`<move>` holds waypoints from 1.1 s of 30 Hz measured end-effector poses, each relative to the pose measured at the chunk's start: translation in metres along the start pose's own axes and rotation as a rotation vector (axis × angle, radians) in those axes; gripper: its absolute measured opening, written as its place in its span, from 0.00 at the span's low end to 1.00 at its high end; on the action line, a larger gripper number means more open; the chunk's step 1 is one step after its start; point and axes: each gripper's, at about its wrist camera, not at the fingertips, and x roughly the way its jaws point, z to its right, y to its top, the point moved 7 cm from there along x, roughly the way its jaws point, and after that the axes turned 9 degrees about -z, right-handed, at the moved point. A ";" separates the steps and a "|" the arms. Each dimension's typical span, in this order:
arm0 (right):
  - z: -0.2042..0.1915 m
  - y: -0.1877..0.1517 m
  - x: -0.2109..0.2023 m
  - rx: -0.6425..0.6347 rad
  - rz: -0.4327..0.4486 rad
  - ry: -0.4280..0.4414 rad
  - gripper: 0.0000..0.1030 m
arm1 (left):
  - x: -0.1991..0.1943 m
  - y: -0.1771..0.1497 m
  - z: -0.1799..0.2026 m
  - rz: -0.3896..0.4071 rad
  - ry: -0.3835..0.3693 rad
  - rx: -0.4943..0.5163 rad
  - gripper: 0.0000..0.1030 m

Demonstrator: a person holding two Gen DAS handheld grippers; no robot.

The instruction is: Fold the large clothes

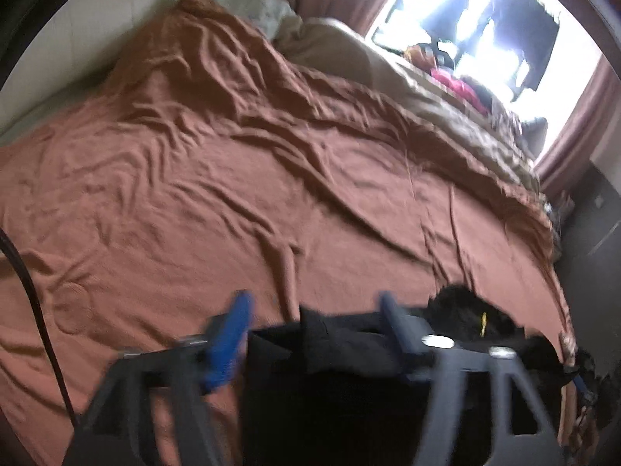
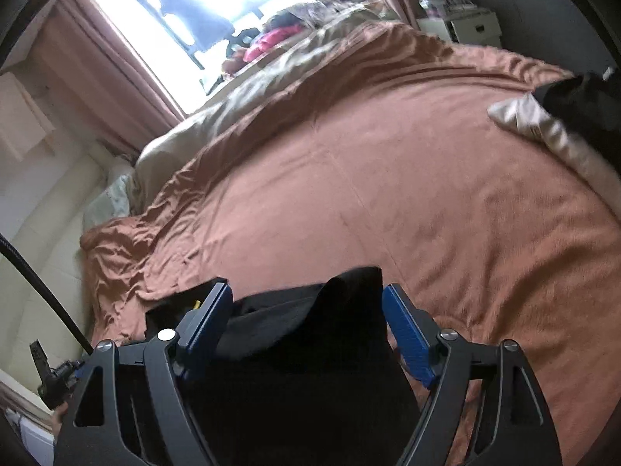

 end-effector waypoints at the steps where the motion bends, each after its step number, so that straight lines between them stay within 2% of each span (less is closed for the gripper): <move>1: -0.008 0.002 -0.004 -0.017 -0.006 0.009 0.76 | -0.007 0.002 -0.002 0.022 0.004 0.004 0.82; 6: -0.020 0.004 -0.018 -0.060 -0.043 -0.049 0.76 | -0.013 -0.005 -0.014 -0.017 0.057 0.071 0.81; 9: -0.011 0.006 -0.018 -0.076 -0.071 -0.097 0.76 | -0.004 -0.019 -0.020 -0.091 0.081 0.119 0.81; 13: -0.002 0.004 0.004 -0.102 -0.152 -0.155 0.76 | 0.017 -0.037 -0.024 -0.197 0.099 0.174 0.81; 17: -0.007 0.018 0.029 -0.113 -0.231 -0.196 0.76 | 0.037 -0.043 -0.012 -0.234 0.101 0.240 0.81; 20: -0.010 0.036 0.051 -0.131 -0.267 -0.219 0.76 | 0.053 -0.038 0.001 -0.244 0.098 0.290 0.81; 25: -0.016 0.055 0.077 -0.151 -0.289 -0.236 0.76 | 0.086 -0.020 0.011 -0.285 0.090 0.301 0.81; 28: -0.018 0.070 0.095 -0.145 -0.299 -0.245 0.65 | 0.103 -0.010 0.018 -0.295 0.081 0.315 0.81; 29: -0.017 0.072 0.102 -0.142 -0.303 -0.243 0.59 | 0.106 -0.009 0.020 -0.299 0.071 0.320 0.78; 31: -0.015 0.076 0.114 -0.136 -0.311 -0.246 0.52 | 0.113 -0.006 0.026 -0.307 0.034 0.318 0.68; 32: -0.012 0.075 0.118 -0.135 -0.308 -0.250 0.43 | 0.116 -0.005 0.028 -0.313 0.015 0.310 0.56; 33: -0.010 0.074 0.120 -0.133 -0.299 -0.253 0.35 | 0.118 -0.004 0.029 -0.318 0.001 0.305 0.39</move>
